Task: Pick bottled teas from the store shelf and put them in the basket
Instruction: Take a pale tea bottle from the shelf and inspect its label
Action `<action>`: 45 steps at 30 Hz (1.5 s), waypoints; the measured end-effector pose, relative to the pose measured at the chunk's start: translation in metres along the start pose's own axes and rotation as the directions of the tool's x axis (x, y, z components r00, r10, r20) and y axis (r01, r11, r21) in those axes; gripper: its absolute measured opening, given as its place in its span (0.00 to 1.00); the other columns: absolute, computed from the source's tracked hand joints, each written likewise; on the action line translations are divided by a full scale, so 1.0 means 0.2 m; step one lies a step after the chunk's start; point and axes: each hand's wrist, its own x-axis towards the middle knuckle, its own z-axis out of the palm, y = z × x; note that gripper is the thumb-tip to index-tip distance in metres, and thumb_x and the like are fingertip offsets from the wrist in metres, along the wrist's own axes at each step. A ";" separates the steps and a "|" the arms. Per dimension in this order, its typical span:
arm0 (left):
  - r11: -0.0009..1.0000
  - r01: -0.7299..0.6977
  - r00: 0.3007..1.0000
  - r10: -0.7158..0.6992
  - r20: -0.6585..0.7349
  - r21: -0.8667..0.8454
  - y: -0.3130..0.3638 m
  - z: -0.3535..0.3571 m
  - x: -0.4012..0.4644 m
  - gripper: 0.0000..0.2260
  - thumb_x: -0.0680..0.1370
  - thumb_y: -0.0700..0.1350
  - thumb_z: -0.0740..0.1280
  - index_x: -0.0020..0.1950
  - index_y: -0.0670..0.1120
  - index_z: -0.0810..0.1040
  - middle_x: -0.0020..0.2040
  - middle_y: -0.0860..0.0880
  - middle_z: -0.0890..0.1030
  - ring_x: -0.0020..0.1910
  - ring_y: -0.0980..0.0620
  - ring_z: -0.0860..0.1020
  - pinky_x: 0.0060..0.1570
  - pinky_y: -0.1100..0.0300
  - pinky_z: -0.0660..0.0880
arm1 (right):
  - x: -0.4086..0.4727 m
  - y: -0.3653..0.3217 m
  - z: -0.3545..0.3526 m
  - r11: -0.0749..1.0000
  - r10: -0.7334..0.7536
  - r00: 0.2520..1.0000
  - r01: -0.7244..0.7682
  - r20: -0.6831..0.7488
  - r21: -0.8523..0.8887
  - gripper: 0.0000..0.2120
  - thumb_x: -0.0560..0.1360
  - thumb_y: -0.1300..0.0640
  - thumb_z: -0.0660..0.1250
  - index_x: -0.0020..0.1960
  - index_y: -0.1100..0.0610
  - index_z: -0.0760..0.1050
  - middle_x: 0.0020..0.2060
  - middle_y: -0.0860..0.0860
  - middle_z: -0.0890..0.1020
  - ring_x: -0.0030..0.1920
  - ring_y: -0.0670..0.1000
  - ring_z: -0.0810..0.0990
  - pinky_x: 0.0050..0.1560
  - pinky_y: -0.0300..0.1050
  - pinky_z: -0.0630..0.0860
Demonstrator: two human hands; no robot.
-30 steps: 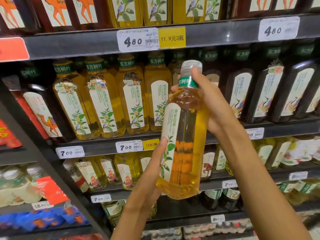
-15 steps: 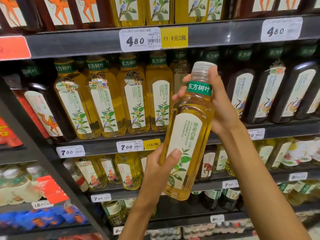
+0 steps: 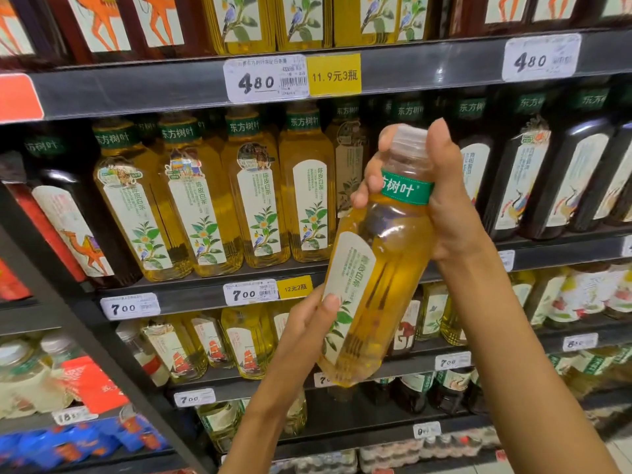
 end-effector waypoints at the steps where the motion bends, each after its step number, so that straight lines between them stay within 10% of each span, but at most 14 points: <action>1: 0.999 -0.048 0.998 0.049 -0.028 0.017 0.00 0.01 0.01 0.11 0.74 0.65 0.58 0.52 0.71 0.78 0.49 0.71 0.80 0.51 0.72 0.77 0.42 0.77 0.73 | -0.01 0.00 0.02 0.997 -0.014 0.999 0.012 -0.035 -0.074 0.24 0.68 0.39 0.70 0.48 0.59 0.72 0.33 0.54 0.80 0.36 0.55 0.82 0.40 0.48 0.79; 4: 0.989 -0.137 0.983 0.142 -0.113 0.053 -0.03 0.03 0.03 0.25 0.72 0.66 0.58 0.65 0.56 0.74 0.56 0.53 0.82 0.57 0.55 0.79 0.53 0.59 0.78 | -0.02 -0.01 0.07 0.951 -0.086 0.978 0.023 -0.192 -0.309 0.19 0.75 0.42 0.66 0.49 0.60 0.71 0.34 0.55 0.80 0.37 0.56 0.82 0.44 0.50 0.79; 9: 0.994 -0.101 0.987 0.097 -0.129 -0.028 -0.03 0.01 0.04 0.22 0.67 0.67 0.65 0.58 0.61 0.76 0.50 0.48 0.85 0.49 0.48 0.84 0.53 0.40 0.78 | 0.00 -0.02 0.10 0.914 -0.030 0.900 -0.151 -0.435 -0.375 0.15 0.78 0.44 0.63 0.51 0.57 0.75 0.37 0.54 0.84 0.41 0.52 0.85 0.43 0.41 0.80; 12: 0.987 -0.009 0.996 -0.006 -0.091 -0.159 -0.04 0.00 0.04 0.34 0.65 0.73 0.66 0.62 0.52 0.77 0.53 0.45 0.84 0.53 0.44 0.83 0.54 0.43 0.78 | 0.05 -0.06 0.08 0.905 0.107 0.940 -0.227 -0.324 -0.360 0.13 0.79 0.48 0.63 0.55 0.57 0.76 0.43 0.55 0.85 0.45 0.53 0.85 0.47 0.44 0.81; 19: 0.970 0.103 0.993 -0.089 0.072 -0.221 -0.09 -0.02 0.02 0.27 0.66 0.73 0.63 0.55 0.57 0.82 0.56 0.48 0.84 0.57 0.48 0.81 0.52 0.54 0.79 | 0.03 0.00 0.05 0.983 0.186 0.973 -0.185 0.134 -0.020 0.22 0.69 0.42 0.70 0.47 0.62 0.74 0.39 0.57 0.83 0.46 0.59 0.82 0.56 0.55 0.75; 29: 0.990 0.104 0.992 -0.109 -0.057 -0.093 -0.06 -0.03 0.11 0.30 0.57 0.81 0.59 0.51 0.68 0.80 0.56 0.56 0.83 0.56 0.56 0.81 0.61 0.50 0.73 | 0.02 -0.02 0.08 0.920 0.055 0.877 -0.230 -0.477 -0.318 0.15 0.74 0.45 0.69 0.47 0.57 0.77 0.35 0.53 0.84 0.33 0.49 0.83 0.33 0.39 0.78; 37: 0.862 0.179 0.983 -0.176 0.051 -0.474 -0.09 -0.02 0.08 0.26 0.71 0.65 0.63 0.64 0.53 0.77 0.54 0.46 0.84 0.52 0.48 0.83 0.47 0.54 0.80 | 0.06 0.00 0.02 0.940 0.241 0.932 -0.293 -0.270 -0.174 0.17 0.77 0.46 0.62 0.52 0.60 0.76 0.41 0.55 0.85 0.45 0.54 0.84 0.47 0.47 0.80; 41: 0.842 0.210 0.978 -0.175 0.117 -0.497 -0.10 -0.01 0.05 0.26 0.66 0.62 0.66 0.59 0.49 0.79 0.43 0.46 0.86 0.42 0.49 0.85 0.38 0.57 0.80 | 0.06 0.05 0.03 0.957 0.288 0.947 -0.290 -0.141 0.013 0.18 0.74 0.46 0.61 0.52 0.60 0.74 0.38 0.56 0.84 0.43 0.56 0.84 0.51 0.51 0.79; 45: 0.877 0.300 0.954 -0.285 0.097 -0.375 -0.06 -0.05 0.09 0.26 0.74 0.65 0.57 0.61 0.49 0.80 0.52 0.43 0.84 0.52 0.45 0.83 0.47 0.52 0.80 | 0.06 0.06 0.03 0.966 0.258 0.926 -0.248 -0.274 0.071 0.13 0.77 0.49 0.64 0.50 0.60 0.75 0.35 0.55 0.82 0.38 0.54 0.83 0.45 0.47 0.81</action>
